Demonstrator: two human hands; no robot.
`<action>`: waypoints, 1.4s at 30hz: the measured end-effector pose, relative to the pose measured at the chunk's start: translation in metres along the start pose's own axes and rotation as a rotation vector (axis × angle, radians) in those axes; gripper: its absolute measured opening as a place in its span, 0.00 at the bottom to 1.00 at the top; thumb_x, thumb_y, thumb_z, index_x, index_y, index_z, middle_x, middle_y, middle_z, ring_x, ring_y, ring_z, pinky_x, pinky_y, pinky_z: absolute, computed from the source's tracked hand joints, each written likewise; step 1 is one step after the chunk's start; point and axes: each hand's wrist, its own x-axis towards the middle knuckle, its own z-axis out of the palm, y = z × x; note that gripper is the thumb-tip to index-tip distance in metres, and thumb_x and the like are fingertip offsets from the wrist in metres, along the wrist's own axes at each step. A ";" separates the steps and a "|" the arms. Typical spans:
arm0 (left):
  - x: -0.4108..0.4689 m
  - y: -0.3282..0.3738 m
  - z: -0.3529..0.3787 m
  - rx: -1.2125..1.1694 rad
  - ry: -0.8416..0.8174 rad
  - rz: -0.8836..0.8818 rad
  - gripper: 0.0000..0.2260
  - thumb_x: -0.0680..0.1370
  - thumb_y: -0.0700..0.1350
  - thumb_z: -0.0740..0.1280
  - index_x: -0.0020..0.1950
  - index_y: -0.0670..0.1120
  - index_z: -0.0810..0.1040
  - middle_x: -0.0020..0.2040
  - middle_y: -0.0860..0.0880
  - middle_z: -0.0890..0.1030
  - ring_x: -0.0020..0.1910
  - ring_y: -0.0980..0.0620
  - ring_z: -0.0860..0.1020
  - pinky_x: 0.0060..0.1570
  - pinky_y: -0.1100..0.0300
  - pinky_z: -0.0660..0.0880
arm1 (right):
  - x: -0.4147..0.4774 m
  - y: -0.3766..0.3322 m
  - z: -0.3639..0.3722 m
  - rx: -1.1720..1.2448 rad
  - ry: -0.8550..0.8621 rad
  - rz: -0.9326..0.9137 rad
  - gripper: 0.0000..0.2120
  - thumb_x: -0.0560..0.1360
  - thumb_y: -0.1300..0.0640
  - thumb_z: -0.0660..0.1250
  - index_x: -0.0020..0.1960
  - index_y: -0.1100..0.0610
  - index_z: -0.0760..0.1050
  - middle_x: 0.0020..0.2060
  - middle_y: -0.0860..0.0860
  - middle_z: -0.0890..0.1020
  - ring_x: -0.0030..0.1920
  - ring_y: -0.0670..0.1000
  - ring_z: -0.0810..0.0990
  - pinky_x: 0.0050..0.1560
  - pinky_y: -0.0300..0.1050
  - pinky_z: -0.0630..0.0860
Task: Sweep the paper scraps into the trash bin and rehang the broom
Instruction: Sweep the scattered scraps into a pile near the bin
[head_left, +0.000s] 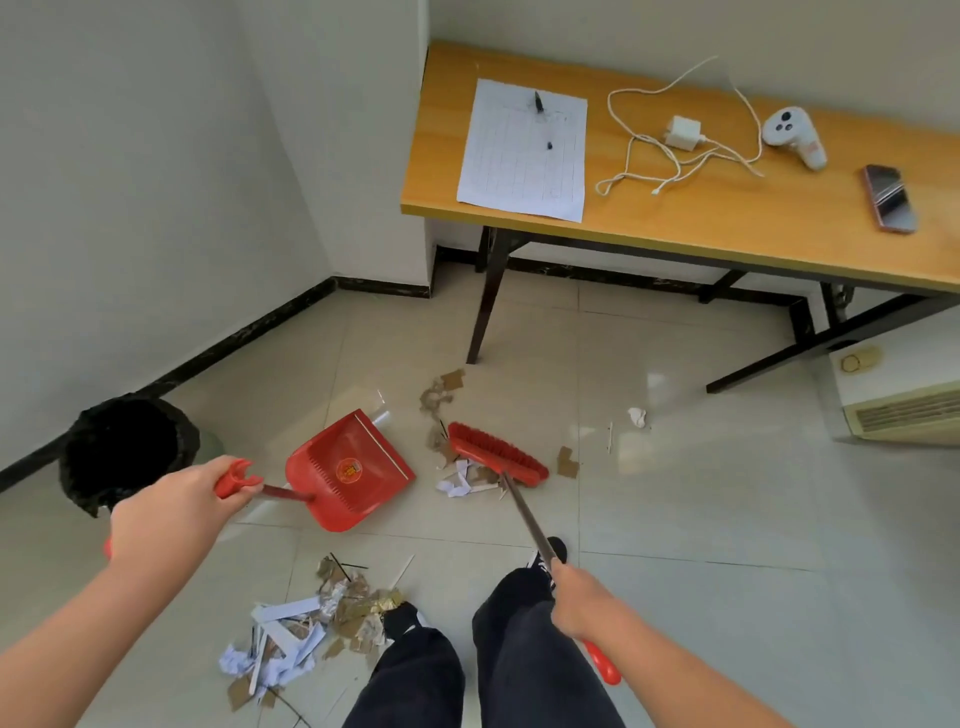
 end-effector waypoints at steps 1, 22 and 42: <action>-0.001 -0.010 0.001 -0.019 0.002 -0.010 0.10 0.75 0.60 0.70 0.51 0.57 0.83 0.43 0.52 0.85 0.45 0.45 0.83 0.36 0.55 0.76 | -0.009 0.004 0.009 -0.013 -0.009 -0.007 0.27 0.74 0.63 0.58 0.73 0.56 0.61 0.59 0.55 0.76 0.54 0.56 0.78 0.57 0.47 0.77; 0.012 -0.053 0.020 -0.089 0.044 -0.057 0.14 0.77 0.62 0.67 0.51 0.52 0.81 0.43 0.48 0.84 0.43 0.41 0.83 0.36 0.56 0.71 | -0.018 -0.121 -0.058 0.239 0.249 -0.097 0.32 0.73 0.66 0.56 0.77 0.51 0.60 0.42 0.55 0.77 0.31 0.54 0.73 0.34 0.46 0.76; 0.033 -0.076 0.058 -0.155 0.125 -0.177 0.13 0.76 0.57 0.70 0.52 0.50 0.83 0.45 0.43 0.85 0.47 0.38 0.82 0.38 0.55 0.69 | 0.018 -0.088 0.012 -0.250 0.056 -0.115 0.35 0.73 0.66 0.55 0.79 0.54 0.52 0.65 0.58 0.75 0.63 0.57 0.75 0.62 0.47 0.73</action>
